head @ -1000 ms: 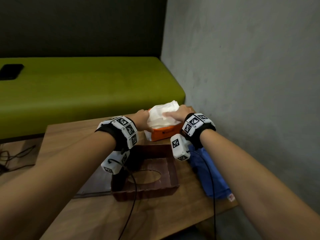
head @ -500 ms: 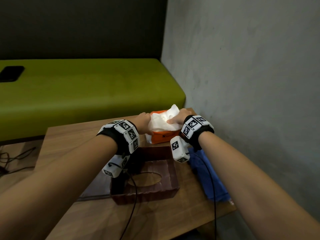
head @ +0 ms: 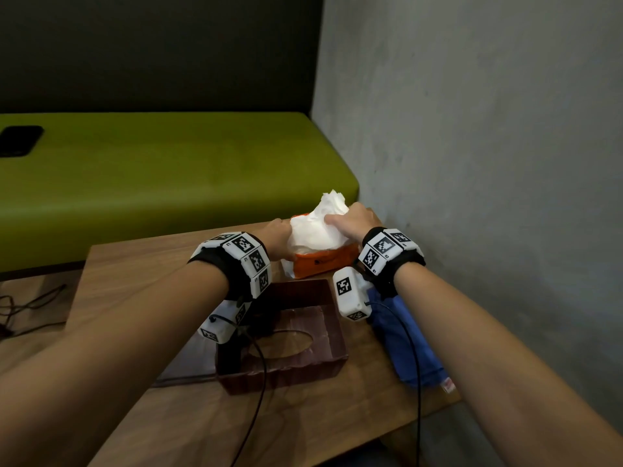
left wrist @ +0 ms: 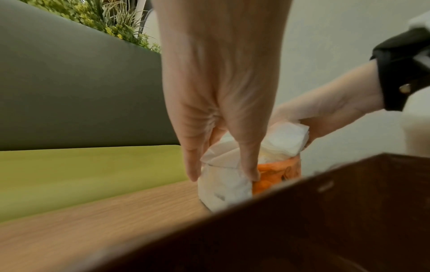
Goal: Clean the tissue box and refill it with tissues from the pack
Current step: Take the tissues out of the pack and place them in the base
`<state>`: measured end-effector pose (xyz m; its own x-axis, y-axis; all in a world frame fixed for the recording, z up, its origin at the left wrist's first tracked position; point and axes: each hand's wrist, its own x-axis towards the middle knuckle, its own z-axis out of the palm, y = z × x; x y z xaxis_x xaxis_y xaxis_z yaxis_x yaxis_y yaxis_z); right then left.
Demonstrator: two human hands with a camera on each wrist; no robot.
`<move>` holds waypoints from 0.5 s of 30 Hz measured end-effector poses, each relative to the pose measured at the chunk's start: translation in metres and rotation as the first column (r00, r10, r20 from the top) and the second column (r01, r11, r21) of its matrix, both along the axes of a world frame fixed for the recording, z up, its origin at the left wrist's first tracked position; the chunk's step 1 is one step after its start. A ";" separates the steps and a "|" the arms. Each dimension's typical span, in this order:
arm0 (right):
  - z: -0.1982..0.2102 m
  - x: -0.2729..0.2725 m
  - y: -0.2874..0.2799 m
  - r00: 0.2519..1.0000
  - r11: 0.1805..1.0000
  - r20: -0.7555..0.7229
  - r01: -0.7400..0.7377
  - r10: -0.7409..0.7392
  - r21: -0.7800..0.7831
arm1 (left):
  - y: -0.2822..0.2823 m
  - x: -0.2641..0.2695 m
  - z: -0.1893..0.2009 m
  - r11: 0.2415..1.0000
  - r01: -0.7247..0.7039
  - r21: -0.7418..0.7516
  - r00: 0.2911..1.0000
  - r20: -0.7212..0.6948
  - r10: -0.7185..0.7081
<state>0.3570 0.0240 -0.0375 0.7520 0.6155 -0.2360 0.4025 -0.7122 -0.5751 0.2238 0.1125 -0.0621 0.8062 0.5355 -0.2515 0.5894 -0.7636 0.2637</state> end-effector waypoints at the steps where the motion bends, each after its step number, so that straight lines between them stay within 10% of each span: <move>1: 0.000 0.001 0.000 1.000 0.999 0.000 0.012 -0.012 0.031 | 0.000 0.000 0.000 1.000 -0.007 0.002 1.000 -0.002 0.007; 15: 0.007 -0.007 -0.006 0.994 0.958 0.044 -0.105 0.097 0.268 | -0.002 0.002 0.000 1.000 0.007 0.000 1.000 0.029 -0.007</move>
